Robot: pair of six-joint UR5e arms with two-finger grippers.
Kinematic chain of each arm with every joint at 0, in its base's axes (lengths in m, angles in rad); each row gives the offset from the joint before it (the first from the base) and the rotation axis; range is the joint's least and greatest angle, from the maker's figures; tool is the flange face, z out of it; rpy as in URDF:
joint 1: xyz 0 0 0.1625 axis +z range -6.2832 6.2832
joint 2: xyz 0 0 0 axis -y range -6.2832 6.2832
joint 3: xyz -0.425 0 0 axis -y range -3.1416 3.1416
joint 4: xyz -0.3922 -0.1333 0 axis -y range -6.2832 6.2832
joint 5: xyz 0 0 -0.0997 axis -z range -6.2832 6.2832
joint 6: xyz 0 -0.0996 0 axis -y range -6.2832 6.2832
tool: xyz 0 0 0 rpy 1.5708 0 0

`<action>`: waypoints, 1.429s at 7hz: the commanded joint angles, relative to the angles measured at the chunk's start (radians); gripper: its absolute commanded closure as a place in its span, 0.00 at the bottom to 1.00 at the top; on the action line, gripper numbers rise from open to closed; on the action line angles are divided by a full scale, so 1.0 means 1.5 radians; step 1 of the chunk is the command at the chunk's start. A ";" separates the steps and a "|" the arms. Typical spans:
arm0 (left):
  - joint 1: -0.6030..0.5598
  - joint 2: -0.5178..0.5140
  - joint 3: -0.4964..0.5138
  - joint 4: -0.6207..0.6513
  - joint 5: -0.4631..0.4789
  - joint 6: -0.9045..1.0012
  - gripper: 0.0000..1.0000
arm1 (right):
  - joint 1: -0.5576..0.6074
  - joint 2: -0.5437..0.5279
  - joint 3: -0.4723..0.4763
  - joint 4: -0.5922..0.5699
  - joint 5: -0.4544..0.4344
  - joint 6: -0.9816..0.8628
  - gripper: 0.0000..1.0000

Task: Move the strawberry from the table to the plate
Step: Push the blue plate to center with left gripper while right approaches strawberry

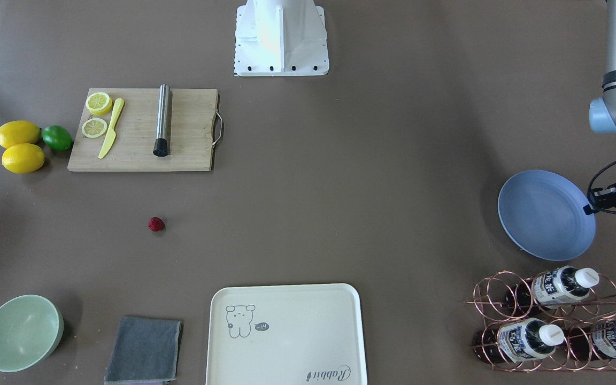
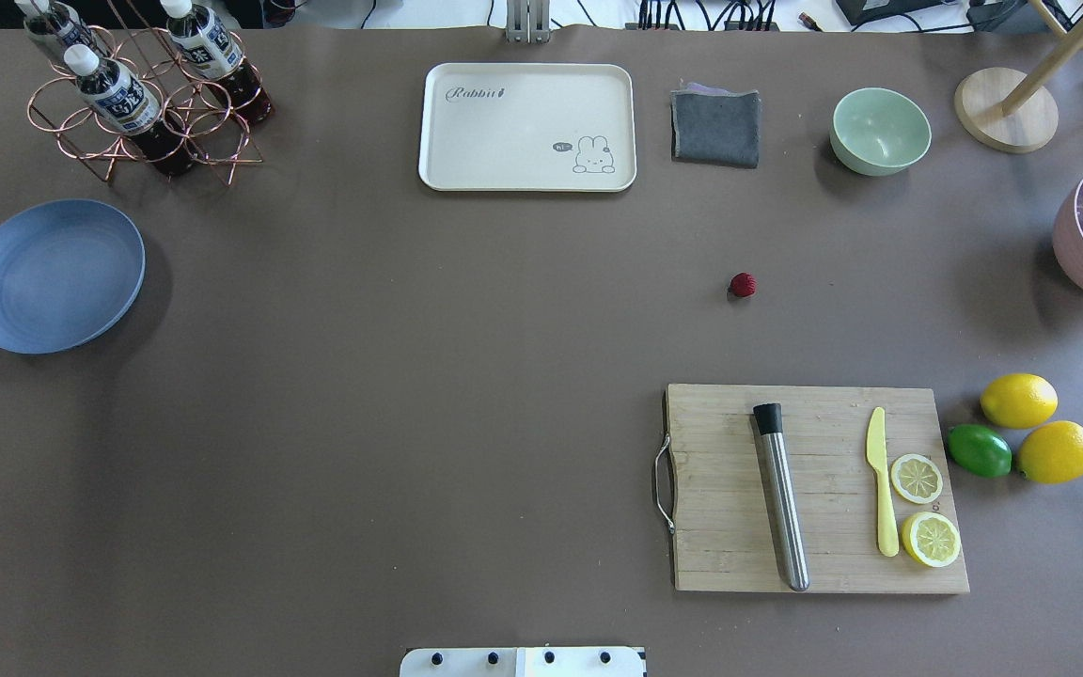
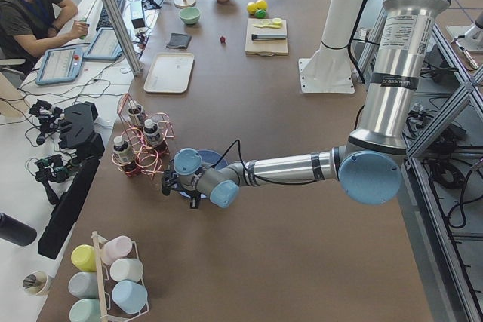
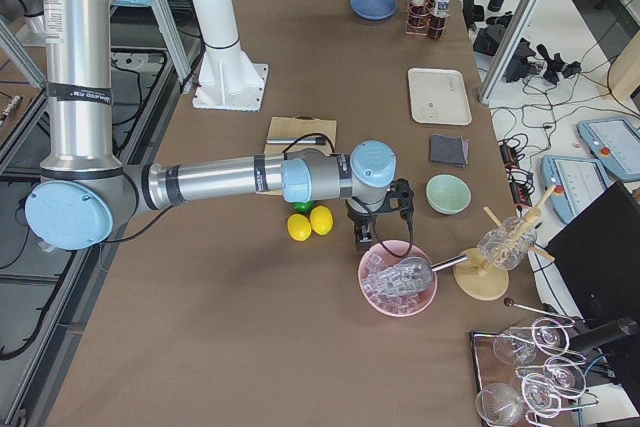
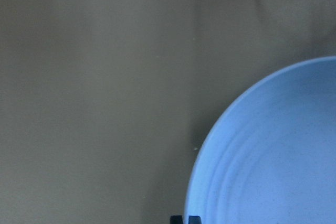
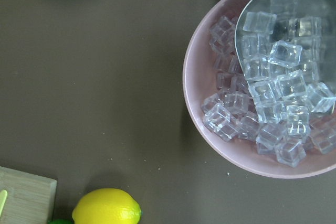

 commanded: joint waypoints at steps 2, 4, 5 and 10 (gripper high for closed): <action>0.033 0.004 -0.187 0.014 -0.051 -0.253 1.00 | -0.124 0.082 0.049 0.006 -0.005 0.256 0.00; 0.110 0.003 -0.300 0.015 -0.037 -0.385 1.00 | -0.215 0.096 0.041 0.123 -0.042 0.406 0.00; 0.171 -0.007 -0.325 0.015 0.022 -0.433 1.00 | -0.270 0.119 0.037 0.160 -0.087 0.494 0.00; 0.421 -0.159 -0.330 0.080 0.272 -0.613 1.00 | -0.382 0.277 -0.120 0.165 -0.189 0.583 0.02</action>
